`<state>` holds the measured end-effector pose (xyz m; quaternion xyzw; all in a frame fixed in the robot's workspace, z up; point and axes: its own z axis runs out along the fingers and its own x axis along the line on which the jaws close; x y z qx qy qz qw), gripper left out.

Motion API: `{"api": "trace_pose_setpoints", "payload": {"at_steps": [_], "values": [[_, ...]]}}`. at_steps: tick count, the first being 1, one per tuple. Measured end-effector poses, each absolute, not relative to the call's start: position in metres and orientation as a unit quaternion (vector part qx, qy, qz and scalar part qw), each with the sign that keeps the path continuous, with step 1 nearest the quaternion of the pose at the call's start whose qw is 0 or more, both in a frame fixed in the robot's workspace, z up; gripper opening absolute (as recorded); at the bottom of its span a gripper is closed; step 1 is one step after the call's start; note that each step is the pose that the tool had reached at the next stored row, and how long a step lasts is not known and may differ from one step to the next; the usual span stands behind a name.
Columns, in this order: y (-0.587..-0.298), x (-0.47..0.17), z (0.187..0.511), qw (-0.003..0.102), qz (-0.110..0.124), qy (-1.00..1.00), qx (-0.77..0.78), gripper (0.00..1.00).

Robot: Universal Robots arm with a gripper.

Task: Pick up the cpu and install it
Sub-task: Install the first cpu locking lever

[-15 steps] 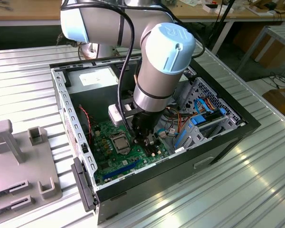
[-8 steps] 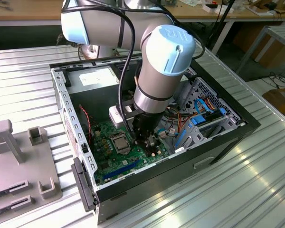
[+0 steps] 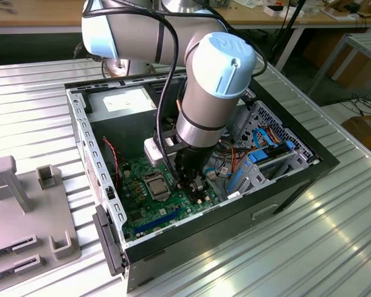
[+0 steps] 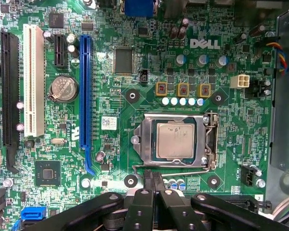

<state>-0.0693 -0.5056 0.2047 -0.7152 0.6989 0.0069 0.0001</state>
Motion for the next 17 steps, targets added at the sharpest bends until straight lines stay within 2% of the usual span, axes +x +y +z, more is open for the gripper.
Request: {"api": "trace_pose_setpoints", "payload": {"at_steps": [17], "values": [[-0.506, -0.0661, 0.1999, 0.0, 0.007, 0.699, -0.715, 0.11]]}}
